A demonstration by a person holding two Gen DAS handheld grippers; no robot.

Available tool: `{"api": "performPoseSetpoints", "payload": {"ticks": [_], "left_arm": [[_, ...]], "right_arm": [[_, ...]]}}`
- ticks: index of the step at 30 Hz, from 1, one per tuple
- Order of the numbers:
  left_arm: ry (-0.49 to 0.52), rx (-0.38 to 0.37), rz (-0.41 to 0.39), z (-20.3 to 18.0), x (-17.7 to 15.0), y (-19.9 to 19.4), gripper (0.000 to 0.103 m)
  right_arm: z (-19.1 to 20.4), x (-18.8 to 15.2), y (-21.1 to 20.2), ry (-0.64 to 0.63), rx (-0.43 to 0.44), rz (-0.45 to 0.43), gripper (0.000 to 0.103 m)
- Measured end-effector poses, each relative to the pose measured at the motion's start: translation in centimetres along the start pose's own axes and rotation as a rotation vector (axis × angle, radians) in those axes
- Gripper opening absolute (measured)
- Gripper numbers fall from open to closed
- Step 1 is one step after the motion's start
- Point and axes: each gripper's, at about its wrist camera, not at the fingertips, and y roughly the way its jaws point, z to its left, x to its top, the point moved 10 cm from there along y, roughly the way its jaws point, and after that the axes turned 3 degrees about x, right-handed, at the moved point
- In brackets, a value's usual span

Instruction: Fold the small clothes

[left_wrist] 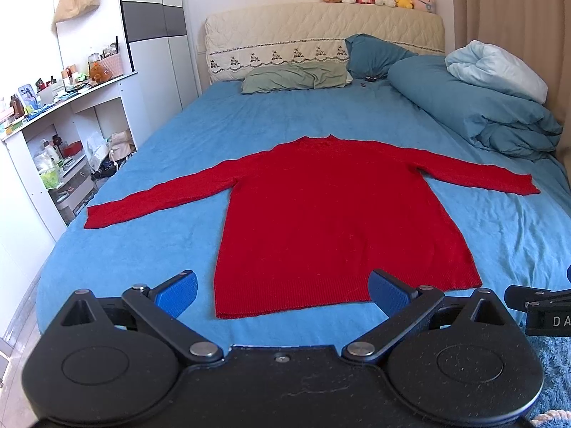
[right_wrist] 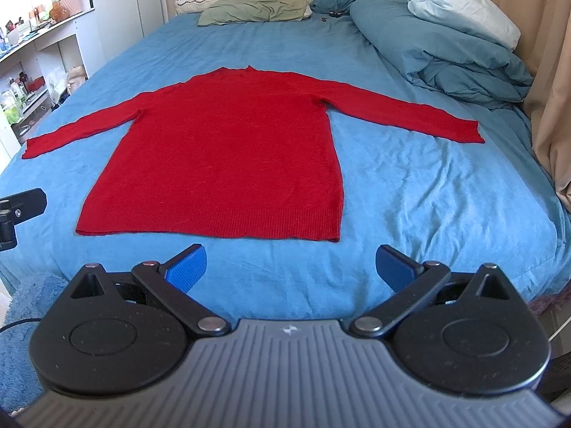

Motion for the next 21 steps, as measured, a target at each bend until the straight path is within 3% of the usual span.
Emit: {"api": "performPoseSetpoints", "payload": {"ticks": [21], "left_arm": [[-0.013, -0.001, 0.007, 0.28, -0.09, 0.02, 0.103]], "right_arm": [[0.3, -0.57, 0.19, 0.0, 0.008, 0.009, 0.103]]}}
